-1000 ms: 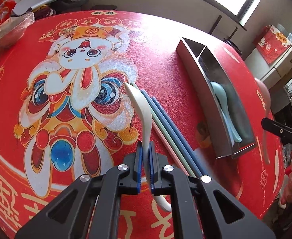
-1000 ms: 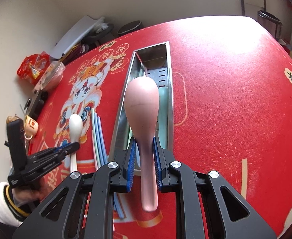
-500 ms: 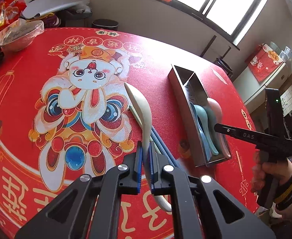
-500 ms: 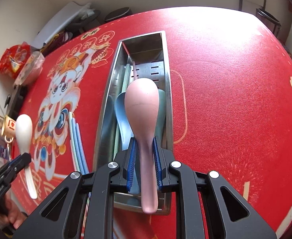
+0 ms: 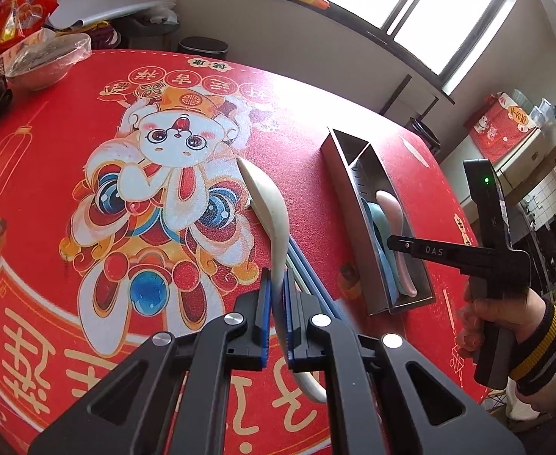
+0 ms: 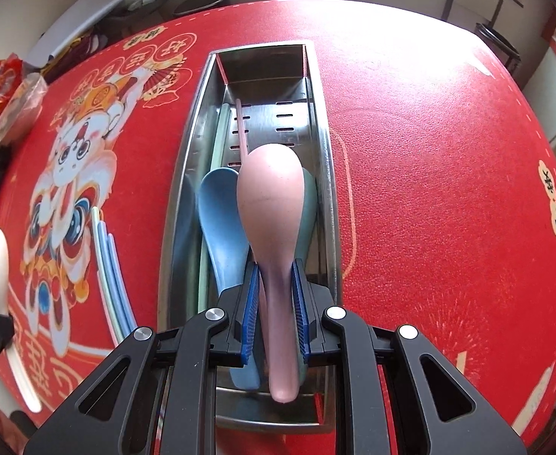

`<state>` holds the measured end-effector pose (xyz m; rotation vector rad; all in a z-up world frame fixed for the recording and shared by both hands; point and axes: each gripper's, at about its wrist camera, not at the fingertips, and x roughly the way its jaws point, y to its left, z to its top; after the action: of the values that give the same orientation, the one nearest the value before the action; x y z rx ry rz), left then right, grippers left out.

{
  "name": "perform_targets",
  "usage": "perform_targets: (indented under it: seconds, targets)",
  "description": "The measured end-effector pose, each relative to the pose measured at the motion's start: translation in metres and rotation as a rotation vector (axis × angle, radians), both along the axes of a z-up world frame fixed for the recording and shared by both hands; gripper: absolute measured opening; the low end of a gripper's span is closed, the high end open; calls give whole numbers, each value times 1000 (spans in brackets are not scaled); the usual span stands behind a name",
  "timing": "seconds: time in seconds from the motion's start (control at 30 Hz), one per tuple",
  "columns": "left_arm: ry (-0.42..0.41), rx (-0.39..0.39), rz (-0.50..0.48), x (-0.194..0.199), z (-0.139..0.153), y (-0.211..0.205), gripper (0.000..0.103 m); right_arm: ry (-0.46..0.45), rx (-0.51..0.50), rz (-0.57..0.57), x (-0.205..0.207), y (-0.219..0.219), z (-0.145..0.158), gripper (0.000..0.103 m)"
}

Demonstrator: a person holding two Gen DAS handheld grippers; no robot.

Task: Organize utensils
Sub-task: 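Drop the pink spoon from the right tool while the left tool carries the white spoon, then lower the white spoon into the steel tray and open the left tool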

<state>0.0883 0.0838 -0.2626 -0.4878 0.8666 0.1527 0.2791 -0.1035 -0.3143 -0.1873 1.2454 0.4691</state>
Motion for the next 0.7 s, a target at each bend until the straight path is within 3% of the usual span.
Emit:
perform_targets:
  seconds: [0.17, 0.37, 0.47, 0.53, 0.7]
  targets:
    - [-1, -7, -2, -1, 1, -1, 6, 11, 2, -8, -2, 2, -1, 19]
    - [-3, -12, -23, 0, 3, -5, 6, -5, 83, -30, -7, -10, 17, 19]
    - [-6, -22, -42, 3, 5, -10, 6, -32, 134, -37, -15, -20, 30, 31]
    - [-5, -23, -57, 6, 7, -14, 6, -63, 155, -42, -20, -27, 39, 51]
    - [-1, -20, -106, 19, 10, -30, 6, -86, 191, -42, -27, -43, 48, 58]
